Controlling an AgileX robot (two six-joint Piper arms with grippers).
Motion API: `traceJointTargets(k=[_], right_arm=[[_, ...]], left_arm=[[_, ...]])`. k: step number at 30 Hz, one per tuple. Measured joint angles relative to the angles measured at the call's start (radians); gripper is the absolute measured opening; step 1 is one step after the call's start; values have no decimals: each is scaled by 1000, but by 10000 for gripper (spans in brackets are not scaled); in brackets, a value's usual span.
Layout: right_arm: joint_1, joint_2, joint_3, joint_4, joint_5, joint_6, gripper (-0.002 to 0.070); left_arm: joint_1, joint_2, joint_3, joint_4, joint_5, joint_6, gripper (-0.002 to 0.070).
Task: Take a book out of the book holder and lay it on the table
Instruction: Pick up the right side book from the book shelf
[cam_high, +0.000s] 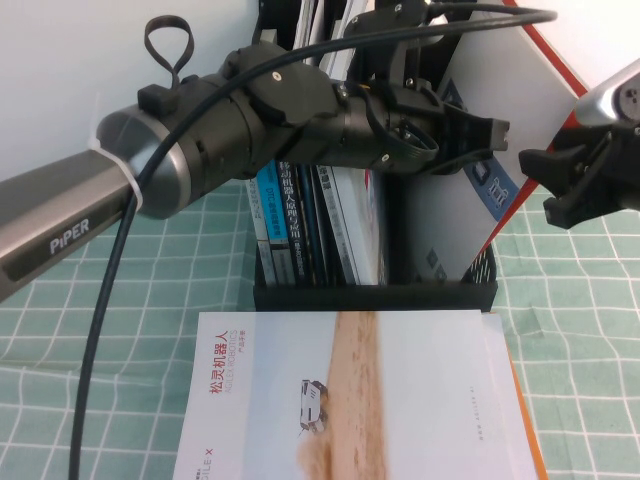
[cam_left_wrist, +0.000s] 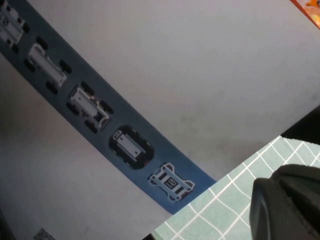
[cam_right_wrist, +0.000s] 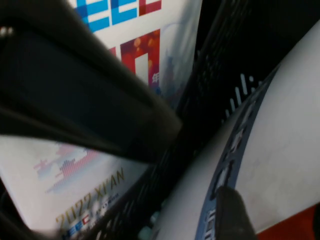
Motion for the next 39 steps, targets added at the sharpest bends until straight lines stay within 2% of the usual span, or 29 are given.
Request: traceJointTargets(k=[10,16,19,25,27,30,39], right_arm=[[0,71,-15,4,22,23,343],[0,187,-27,4,88,26,311],[0,218,-42,4,98,26,258],[0,258,-113,2,117,32,52],[0,261,-132,2,131,39,28],[0,258,-150,0,154,48,15],[0,99,-153,-4,162,63,11]], left_arm=[[0,0,0,4,-1,0,1],[0,0,0,4,-3,0,1],[0,0,0,4,-3,-2,1],[0,0,-2,17,-3,-2,1],[0,0,-2,31,-3,-2,1],[0,0,-2,87,-1,-43,1],[0,-79,-2,367,49,-335,0]])
